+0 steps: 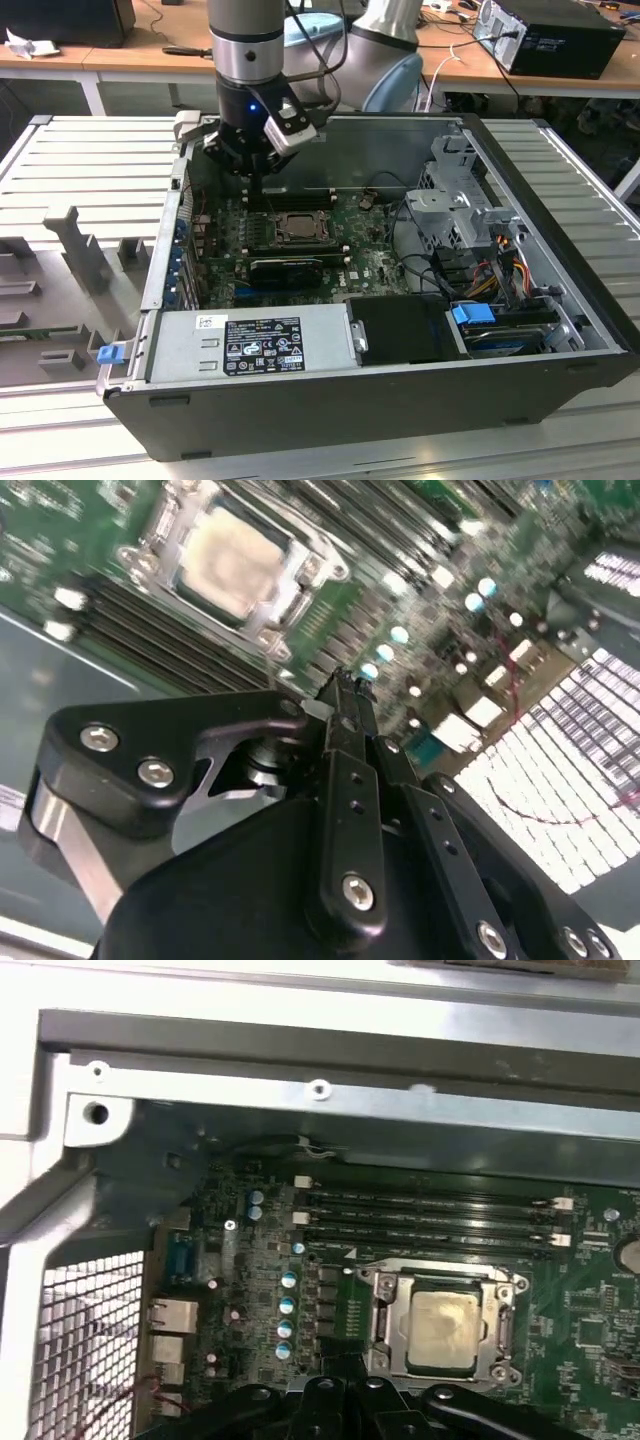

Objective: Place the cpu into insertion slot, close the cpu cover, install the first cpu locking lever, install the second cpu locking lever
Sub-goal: 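Install the first cpu locking lever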

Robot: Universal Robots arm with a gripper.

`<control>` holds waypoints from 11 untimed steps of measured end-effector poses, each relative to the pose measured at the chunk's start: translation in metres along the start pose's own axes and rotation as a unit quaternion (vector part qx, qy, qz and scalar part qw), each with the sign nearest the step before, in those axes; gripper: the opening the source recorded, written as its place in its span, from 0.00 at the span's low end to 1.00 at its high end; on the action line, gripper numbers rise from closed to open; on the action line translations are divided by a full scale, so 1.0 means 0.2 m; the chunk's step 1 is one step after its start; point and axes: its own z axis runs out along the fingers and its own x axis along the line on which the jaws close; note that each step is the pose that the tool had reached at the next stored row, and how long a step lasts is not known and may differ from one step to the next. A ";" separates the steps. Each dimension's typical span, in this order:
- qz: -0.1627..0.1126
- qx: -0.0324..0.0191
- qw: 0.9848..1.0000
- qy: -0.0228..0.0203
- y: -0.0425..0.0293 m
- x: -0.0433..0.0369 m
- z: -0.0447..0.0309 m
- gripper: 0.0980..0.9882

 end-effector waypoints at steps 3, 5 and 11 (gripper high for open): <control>0.000 0.000 1.000 0.000 0.008 0.051 0.016 0.01; 0.000 0.000 1.000 0.000 0.017 0.058 0.028 0.01; 0.001 -0.002 1.000 0.000 0.091 0.038 0.071 0.01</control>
